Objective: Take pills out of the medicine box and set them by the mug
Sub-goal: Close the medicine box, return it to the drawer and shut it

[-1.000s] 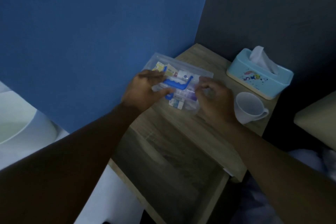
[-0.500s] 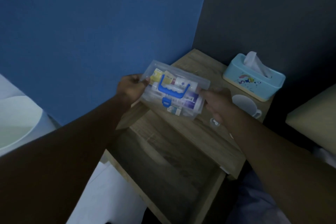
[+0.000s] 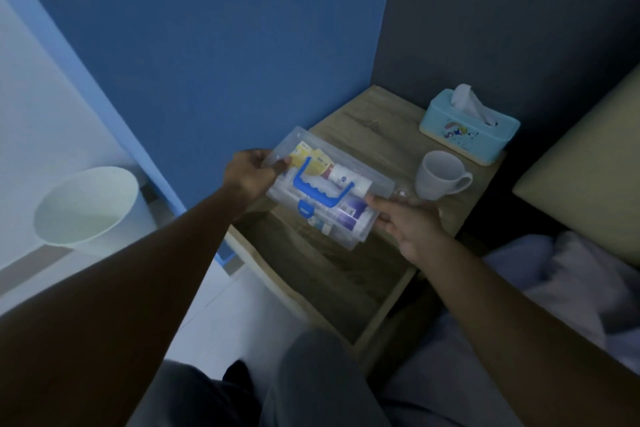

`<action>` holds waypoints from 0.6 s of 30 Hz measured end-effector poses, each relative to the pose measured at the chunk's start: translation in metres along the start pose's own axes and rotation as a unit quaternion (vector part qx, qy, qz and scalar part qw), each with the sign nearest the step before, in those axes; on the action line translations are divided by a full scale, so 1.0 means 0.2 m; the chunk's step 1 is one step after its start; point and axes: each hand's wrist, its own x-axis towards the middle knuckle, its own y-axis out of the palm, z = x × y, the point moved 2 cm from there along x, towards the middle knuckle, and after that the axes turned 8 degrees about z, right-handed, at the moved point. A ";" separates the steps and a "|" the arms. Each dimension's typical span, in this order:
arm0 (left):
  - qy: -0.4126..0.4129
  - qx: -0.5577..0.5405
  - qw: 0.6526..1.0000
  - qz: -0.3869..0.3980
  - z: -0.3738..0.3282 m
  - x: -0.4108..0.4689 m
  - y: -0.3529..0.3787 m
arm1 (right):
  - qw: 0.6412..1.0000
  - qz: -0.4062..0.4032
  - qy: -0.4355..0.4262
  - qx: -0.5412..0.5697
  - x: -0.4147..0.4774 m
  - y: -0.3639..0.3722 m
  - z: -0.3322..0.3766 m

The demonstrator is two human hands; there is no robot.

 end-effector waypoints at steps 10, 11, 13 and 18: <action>-0.062 0.059 0.989 0.122 0.30 -0.11 0.08 | 0.997 -0.026 0.070 -0.033 -0.16 0.04 -0.43; -0.068 0.070 0.986 0.134 0.33 -0.10 0.11 | 0.996 -0.030 0.079 -0.032 -0.15 0.04 -0.46; -0.078 0.087 0.981 0.154 0.40 -0.07 0.15 | 0.994 -0.038 0.100 -0.030 -0.11 0.04 -0.53; -0.086 0.085 0.975 0.186 0.57 0.07 0.26 | 0.988 -0.084 0.121 -0.051 0.06 0.03 -0.69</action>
